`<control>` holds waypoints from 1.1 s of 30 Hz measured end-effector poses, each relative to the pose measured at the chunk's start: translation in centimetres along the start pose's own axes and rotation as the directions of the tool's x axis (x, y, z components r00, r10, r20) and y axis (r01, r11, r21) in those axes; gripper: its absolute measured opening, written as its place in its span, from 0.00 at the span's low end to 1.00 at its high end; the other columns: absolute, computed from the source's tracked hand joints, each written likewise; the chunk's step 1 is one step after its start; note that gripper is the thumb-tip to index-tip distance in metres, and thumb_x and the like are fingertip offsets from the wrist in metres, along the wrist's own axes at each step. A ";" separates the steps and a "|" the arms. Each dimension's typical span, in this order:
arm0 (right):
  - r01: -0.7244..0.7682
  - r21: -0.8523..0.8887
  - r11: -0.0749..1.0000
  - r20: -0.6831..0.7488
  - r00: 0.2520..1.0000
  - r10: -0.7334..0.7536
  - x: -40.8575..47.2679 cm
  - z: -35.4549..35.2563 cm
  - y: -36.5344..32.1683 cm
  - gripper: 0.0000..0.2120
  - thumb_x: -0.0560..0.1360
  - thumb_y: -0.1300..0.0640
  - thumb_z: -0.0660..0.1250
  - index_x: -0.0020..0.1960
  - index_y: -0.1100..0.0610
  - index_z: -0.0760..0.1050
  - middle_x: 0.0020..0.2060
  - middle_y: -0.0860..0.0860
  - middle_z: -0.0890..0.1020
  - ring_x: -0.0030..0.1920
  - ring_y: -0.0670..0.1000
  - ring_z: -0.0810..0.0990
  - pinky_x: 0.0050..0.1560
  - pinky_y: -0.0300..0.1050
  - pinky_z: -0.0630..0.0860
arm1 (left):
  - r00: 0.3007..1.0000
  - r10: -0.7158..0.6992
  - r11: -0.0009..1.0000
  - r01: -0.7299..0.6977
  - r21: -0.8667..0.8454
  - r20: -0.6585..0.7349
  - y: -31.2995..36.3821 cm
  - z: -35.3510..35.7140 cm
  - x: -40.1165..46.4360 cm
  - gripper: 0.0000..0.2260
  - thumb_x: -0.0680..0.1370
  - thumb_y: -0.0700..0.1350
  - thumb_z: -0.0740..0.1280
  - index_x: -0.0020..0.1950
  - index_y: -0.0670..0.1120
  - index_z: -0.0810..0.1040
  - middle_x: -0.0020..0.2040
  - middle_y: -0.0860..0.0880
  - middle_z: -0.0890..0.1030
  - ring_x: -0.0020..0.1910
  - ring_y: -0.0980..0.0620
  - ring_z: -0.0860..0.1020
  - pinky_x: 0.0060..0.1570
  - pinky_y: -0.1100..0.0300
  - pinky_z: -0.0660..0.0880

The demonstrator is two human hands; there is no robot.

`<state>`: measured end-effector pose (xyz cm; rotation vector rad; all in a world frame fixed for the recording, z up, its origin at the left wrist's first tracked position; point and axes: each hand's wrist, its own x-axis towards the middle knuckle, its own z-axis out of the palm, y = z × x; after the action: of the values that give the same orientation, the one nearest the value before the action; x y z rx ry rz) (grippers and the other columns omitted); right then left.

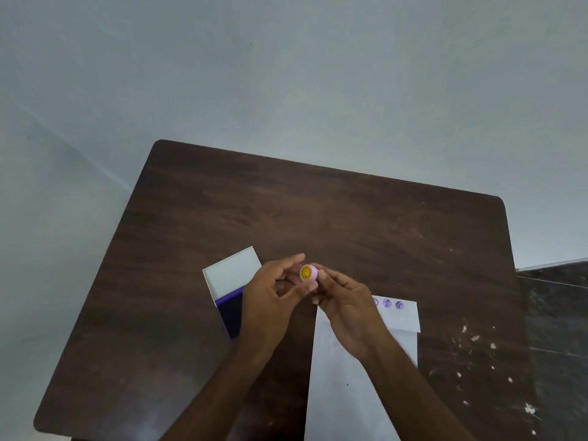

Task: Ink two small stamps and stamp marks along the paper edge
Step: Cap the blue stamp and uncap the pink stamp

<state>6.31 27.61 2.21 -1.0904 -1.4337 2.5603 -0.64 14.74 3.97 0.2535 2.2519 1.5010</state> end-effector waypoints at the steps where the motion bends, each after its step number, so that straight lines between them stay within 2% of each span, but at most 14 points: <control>1: -0.024 0.066 0.998 0.026 0.999 0.023 -0.4 -0.1 0.1 0.14 0.74 0.54 0.68 0.57 0.57 0.81 0.53 0.58 0.84 0.54 0.58 0.82 0.51 0.45 0.81 | 1.000 0.023 1.000 -0.023 0.018 0.000 0.2 0.2 -0.2 0.17 0.68 0.56 0.73 0.56 0.56 0.79 0.51 0.64 0.79 0.48 0.67 0.78 0.46 0.79 0.70; 4: -0.073 0.208 0.975 0.078 0.995 0.058 -1.2 -0.2 0.3 0.15 0.75 0.55 0.66 0.59 0.60 0.79 0.56 0.60 0.82 0.56 0.58 0.81 0.57 0.49 0.79 | 0.998 0.055 0.996 -0.054 0.064 -0.007 0.5 0.6 -0.7 0.16 0.66 0.58 0.71 0.53 0.59 0.77 0.49 0.63 0.78 0.47 0.67 0.77 0.47 0.80 0.69; 7: -0.097 0.300 0.949 0.060 0.995 0.083 -1.7 -0.2 0.4 0.18 0.74 0.53 0.68 0.60 0.61 0.78 0.57 0.62 0.81 0.58 0.60 0.80 0.56 0.51 0.79 | 0.999 0.035 0.992 -0.036 0.125 0.005 0.3 0.9 -0.9 0.18 0.65 0.61 0.70 0.52 0.60 0.76 0.49 0.64 0.77 0.45 0.67 0.76 0.44 0.80 0.67; 10: -0.074 0.305 0.949 0.039 0.997 0.065 -1.7 -0.4 0.6 0.18 0.73 0.53 0.70 0.59 0.62 0.78 0.58 0.62 0.81 0.58 0.62 0.80 0.54 0.50 0.79 | 1.000 -0.008 0.984 0.004 0.178 0.023 0.5 1.2 -1.1 0.21 0.65 0.61 0.70 0.54 0.54 0.78 0.50 0.59 0.77 0.43 0.63 0.75 0.47 0.79 0.65; 13: -0.066 0.306 0.950 0.074 0.996 0.045 -1.8 -0.7 0.6 0.17 0.75 0.54 0.68 0.61 0.60 0.78 0.59 0.61 0.81 0.60 0.61 0.79 0.55 0.50 0.79 | 0.999 0.039 0.989 -0.037 0.144 -0.012 1.1 1.2 -1.6 0.17 0.64 0.61 0.70 0.49 0.59 0.75 0.45 0.68 0.74 0.40 0.68 0.75 0.41 0.84 0.65; 15: -0.057 0.300 0.952 0.089 0.996 0.032 -1.9 -0.9 0.6 0.17 0.75 0.53 0.68 0.61 0.59 0.78 0.58 0.60 0.81 0.60 0.60 0.79 0.57 0.51 0.78 | 0.999 0.031 0.991 -0.030 0.129 -0.012 1.2 1.2 -1.8 0.17 0.63 0.61 0.71 0.49 0.59 0.75 0.44 0.68 0.74 0.41 0.67 0.76 0.41 0.84 0.66; 18: -0.010 0.254 0.967 0.063 0.998 -0.006 -2.0 -0.9 0.7 0.14 0.75 0.53 0.66 0.57 0.58 0.80 0.55 0.58 0.83 0.56 0.58 0.81 0.56 0.50 0.79 | 1.000 -0.024 0.995 0.025 0.100 -0.009 1.1 1.4 -1.8 0.19 0.64 0.61 0.71 0.51 0.55 0.78 0.46 0.62 0.79 0.43 0.62 0.78 0.43 0.77 0.71; 20: 0.004 0.259 0.966 0.025 1.000 -0.011 -2.2 -0.9 0.8 0.13 0.74 0.52 0.66 0.54 0.57 0.82 0.51 0.57 0.85 0.52 0.58 0.82 0.53 0.50 0.79 | 0.997 -0.073 0.997 0.073 -0.001 -0.001 1.0 1.4 -1.9 0.17 0.64 0.58 0.73 0.49 0.55 0.79 0.47 0.60 0.82 0.45 0.58 0.81 0.45 0.70 0.75; 22: 0.004 0.269 0.963 0.000 1.000 -0.004 -2.3 -1.0 0.6 0.13 0.73 0.52 0.66 0.52 0.58 0.83 0.48 0.57 0.85 0.50 0.58 0.80 0.51 0.50 0.78 | 0.996 -0.093 0.986 0.093 -0.135 0.010 0.9 1.4 -2.1 0.14 0.64 0.53 0.74 0.47 0.55 0.80 0.44 0.60 0.84 0.45 0.58 0.82 0.41 0.70 0.77; 24: -0.019 0.305 0.952 -0.005 1.000 0.022 -2.5 -1.1 0.4 0.14 0.73 0.51 0.67 0.52 0.59 0.82 0.46 0.57 0.85 0.45 0.55 0.80 0.50 0.49 0.78 | 0.996 -0.090 0.977 0.091 -0.194 0.014 0.6 1.1 -2.2 0.12 0.66 0.48 0.75 0.48 0.54 0.80 0.44 0.60 0.84 0.46 0.60 0.82 0.40 0.72 0.76; 28: -0.070 0.404 0.912 0.025 0.998 0.065 -2.6 -1.0 0.2 0.16 0.74 0.52 0.67 0.54 0.63 0.79 0.40 0.57 0.82 0.36 0.50 0.79 0.41 0.45 0.80 | 0.995 -0.094 0.968 0.096 -0.232 0.018 -0.1 0.4 -2.5 0.13 0.69 0.42 0.75 0.51 0.51 0.79 0.48 0.56 0.84 0.49 0.58 0.82 0.43 0.69 0.77; 30: -0.082 0.417 0.905 0.054 0.996 0.066 -2.6 -0.9 0.1 0.15 0.75 0.52 0.66 0.54 0.63 0.80 0.38 0.57 0.81 0.35 0.50 0.78 0.38 0.43 0.79 | 0.996 -0.091 0.969 0.094 -0.230 0.022 -0.3 0.2 -2.5 0.13 0.69 0.40 0.75 0.52 0.50 0.79 0.48 0.55 0.83 0.49 0.57 0.82 0.45 0.68 0.77; 33: -0.091 0.428 0.899 0.086 0.995 0.060 -2.6 -0.6 0.2 0.14 0.77 0.53 0.64 0.53 0.62 0.81 0.37 0.57 0.80 0.35 0.50 0.77 0.39 0.42 0.78 | 0.997 -0.071 0.974 0.073 -0.214 0.018 -0.6 0.0 -2.4 0.13 0.70 0.40 0.75 0.52 0.51 0.78 0.47 0.58 0.83 0.49 0.57 0.81 0.46 0.67 0.78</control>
<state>8.63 27.12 3.33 -1.0057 -0.7744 2.7982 1.56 13.64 3.95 0.1133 2.0468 1.6825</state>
